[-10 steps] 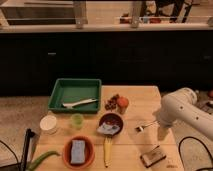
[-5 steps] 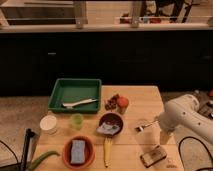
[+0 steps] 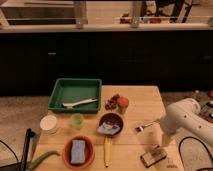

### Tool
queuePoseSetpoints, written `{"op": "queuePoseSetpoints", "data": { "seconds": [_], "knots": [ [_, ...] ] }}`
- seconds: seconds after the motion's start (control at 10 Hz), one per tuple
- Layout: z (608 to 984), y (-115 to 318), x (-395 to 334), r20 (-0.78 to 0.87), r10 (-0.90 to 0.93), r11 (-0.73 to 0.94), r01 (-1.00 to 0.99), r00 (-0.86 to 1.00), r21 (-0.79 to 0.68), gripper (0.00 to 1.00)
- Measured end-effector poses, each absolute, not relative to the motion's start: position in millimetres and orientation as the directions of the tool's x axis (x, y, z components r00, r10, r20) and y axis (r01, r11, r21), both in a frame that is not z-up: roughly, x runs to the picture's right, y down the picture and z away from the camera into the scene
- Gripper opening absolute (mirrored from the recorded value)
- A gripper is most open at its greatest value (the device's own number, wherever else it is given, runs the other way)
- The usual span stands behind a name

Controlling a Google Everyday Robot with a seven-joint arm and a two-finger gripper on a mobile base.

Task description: Place fork in plastic cup

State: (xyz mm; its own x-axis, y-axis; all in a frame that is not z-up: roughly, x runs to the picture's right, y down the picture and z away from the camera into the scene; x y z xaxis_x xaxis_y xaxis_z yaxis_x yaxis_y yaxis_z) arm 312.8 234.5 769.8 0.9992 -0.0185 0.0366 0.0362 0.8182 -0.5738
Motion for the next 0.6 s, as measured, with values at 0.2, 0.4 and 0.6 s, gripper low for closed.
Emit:
{"op": "queuePoseSetpoints", "data": {
  "seconds": [0.2, 0.4, 0.6],
  "knots": [
    [771.3, 232.5, 323.8, 0.053, -0.009, 0.828, 0.038, 0.999, -0.560, 0.80],
    [769.2, 221.4, 352.7, 0.103, -0.045, 0.837, 0.094, 0.994, -0.539, 0.80],
    [774.5, 208.0, 369.6, 0.174, -0.116, 0.832, 0.192, 0.978, -0.521, 0.80]
  ]
}}
